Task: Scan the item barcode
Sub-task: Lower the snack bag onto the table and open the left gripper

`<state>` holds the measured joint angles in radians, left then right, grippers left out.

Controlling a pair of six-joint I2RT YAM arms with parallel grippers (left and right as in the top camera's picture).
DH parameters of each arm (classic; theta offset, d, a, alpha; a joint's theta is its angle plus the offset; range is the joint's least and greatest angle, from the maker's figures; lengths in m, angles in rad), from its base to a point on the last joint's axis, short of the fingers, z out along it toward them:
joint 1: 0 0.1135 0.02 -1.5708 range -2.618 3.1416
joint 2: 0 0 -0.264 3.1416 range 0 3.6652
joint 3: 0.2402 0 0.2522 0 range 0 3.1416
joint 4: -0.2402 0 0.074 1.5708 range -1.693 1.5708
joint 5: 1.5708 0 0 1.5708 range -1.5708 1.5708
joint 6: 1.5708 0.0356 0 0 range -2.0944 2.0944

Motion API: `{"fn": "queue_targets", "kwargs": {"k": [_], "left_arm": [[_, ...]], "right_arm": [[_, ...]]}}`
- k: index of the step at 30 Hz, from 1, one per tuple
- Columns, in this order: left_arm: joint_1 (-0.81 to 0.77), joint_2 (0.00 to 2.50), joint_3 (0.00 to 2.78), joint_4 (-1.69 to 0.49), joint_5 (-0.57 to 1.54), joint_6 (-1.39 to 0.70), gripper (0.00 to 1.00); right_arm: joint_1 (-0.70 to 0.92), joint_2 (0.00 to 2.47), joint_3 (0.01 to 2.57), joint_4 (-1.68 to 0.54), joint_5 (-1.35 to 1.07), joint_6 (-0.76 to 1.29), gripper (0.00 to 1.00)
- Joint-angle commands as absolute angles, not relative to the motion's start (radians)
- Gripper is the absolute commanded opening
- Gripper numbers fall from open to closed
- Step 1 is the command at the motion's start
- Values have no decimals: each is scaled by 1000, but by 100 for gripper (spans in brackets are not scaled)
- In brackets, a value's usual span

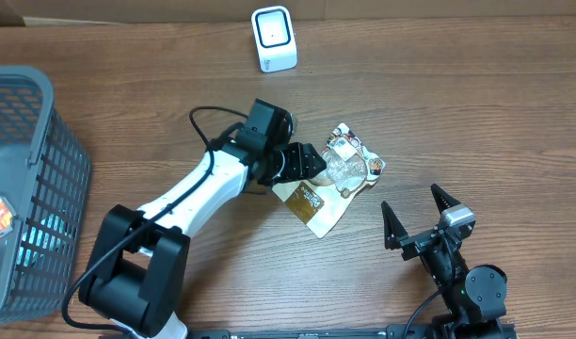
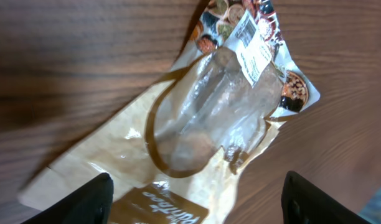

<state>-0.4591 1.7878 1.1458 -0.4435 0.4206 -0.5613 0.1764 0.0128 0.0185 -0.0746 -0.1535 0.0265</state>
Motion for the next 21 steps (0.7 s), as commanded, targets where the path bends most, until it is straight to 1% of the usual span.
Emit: {"fn": "queue_targets", "kwargs": {"k": [1, 6, 9, 12, 15, 19, 21], "left_arm": [[-434, 1761, 1163, -477, 344, -386, 69], [-421, 1762, 1162, -514, 136, -304, 68], [-429, 1762, 1159, -512, 109, -287, 67], [-441, 1763, 1156, -510, 82, -287, 59], [-455, 1775, 1146, -497, 9, -287, 52], [-459, 1814, 1146, -488, -10, -287, 49], [-460, 1837, 1146, -486, -2, -289, 41]], "right_arm": [[173, 4, 8, -70, -155, 27, 100], [173, 4, 8, -70, -155, 27, 100], [173, 4, 8, -70, -155, 27, 100], [173, 4, 8, -70, -155, 27, 100], [173, 4, 8, -70, -155, 27, 100], [173, 4, 8, -70, -155, 27, 100], [173, 4, 8, -70, -155, 27, 100]]}}
